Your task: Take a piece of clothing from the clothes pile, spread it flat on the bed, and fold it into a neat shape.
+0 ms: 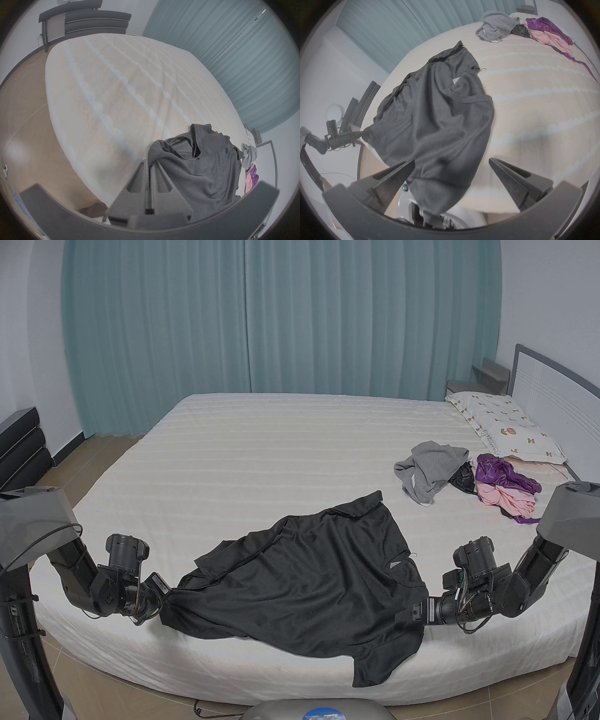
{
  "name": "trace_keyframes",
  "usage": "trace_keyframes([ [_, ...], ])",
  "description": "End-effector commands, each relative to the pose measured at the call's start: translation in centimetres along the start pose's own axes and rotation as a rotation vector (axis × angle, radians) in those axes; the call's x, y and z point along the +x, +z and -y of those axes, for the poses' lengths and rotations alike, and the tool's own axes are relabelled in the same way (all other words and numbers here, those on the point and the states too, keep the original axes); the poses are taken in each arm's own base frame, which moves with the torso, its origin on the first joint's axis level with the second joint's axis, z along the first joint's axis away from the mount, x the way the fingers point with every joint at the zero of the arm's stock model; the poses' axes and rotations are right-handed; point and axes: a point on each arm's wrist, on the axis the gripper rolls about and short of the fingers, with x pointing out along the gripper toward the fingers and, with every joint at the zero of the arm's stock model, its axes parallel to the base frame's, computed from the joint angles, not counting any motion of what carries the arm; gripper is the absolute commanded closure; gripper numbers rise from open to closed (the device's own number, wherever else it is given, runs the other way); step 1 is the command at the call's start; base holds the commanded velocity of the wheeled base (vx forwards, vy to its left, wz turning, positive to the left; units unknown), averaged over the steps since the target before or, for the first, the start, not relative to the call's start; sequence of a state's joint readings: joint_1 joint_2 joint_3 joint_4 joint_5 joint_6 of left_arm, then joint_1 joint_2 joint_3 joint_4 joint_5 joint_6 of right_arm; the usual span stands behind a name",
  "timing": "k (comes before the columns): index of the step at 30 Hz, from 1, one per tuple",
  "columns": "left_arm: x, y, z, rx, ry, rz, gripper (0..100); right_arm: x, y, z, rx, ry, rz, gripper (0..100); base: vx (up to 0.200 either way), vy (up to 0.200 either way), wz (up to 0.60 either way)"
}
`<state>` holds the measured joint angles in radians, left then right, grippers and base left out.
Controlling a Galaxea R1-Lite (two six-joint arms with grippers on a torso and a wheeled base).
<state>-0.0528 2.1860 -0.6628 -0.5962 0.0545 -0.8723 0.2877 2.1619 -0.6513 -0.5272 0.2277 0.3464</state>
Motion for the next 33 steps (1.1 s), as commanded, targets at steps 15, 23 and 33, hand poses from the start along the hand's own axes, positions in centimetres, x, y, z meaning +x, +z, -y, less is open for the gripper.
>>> trace_keyframes([
  [15, -0.3, 0.3, 0.1, -0.008, -0.01, 0.008, 100, 0.1, 1.7, 2.6, 0.15, -0.022, 0.099, 100, 0.0, 0.0, 0.0],
  [23, -0.3, 0.3, 0.0, -0.01, -0.008, 0.007, 100, -2.6, 0.7, 3.2, 0.171, -0.037, 0.116, 100, 0.0, 0.0, 0.0],
  [33, -0.4, 0.2, 0.0, -0.01, -0.007, 0.001, 0, -1.8, -0.2, 3.6, 0.187, -0.021, 0.063, 0, 0.0, 0.0, 0.0],
])
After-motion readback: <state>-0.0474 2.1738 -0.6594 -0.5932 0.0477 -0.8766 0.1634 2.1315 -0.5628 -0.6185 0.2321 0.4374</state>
